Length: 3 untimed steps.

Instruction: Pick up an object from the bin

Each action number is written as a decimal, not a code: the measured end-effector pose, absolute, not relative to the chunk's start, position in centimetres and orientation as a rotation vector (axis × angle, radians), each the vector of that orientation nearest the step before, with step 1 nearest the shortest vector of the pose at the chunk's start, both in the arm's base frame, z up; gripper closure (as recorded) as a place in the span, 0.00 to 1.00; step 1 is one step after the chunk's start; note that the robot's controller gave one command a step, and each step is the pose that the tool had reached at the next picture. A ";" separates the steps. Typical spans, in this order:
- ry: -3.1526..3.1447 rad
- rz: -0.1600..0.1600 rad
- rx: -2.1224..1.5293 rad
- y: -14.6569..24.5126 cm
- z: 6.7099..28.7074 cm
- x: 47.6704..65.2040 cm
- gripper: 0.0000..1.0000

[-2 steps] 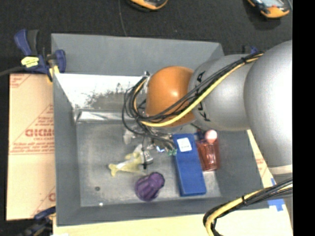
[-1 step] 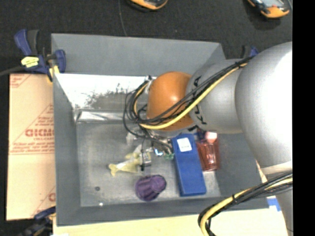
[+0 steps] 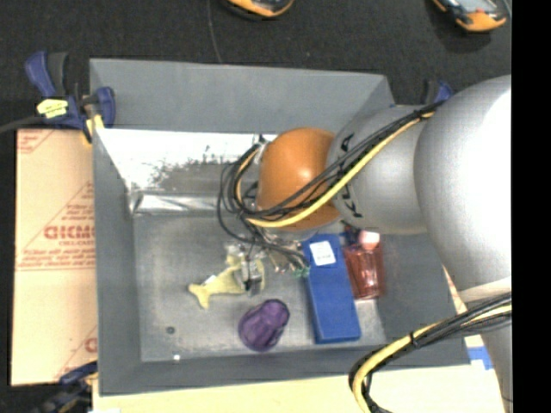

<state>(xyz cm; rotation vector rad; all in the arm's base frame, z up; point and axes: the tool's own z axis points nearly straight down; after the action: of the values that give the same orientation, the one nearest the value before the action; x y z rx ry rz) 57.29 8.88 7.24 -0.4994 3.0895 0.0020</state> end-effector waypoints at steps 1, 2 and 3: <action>3.090 0.002 -0.499 8.9 7.2 57.3 1.00; 3.090 0.003 -0.496 8.9 7.8 57.2 1.00; 3.101 0.002 -0.495 8.8 10.6 57.0 1.00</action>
Offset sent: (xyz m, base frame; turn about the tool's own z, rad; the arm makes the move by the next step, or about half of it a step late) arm 0.0000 0.0000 0.0130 0.0004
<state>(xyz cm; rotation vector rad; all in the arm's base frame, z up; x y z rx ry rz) 56.97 8.78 10.62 -0.4954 3.1007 0.0022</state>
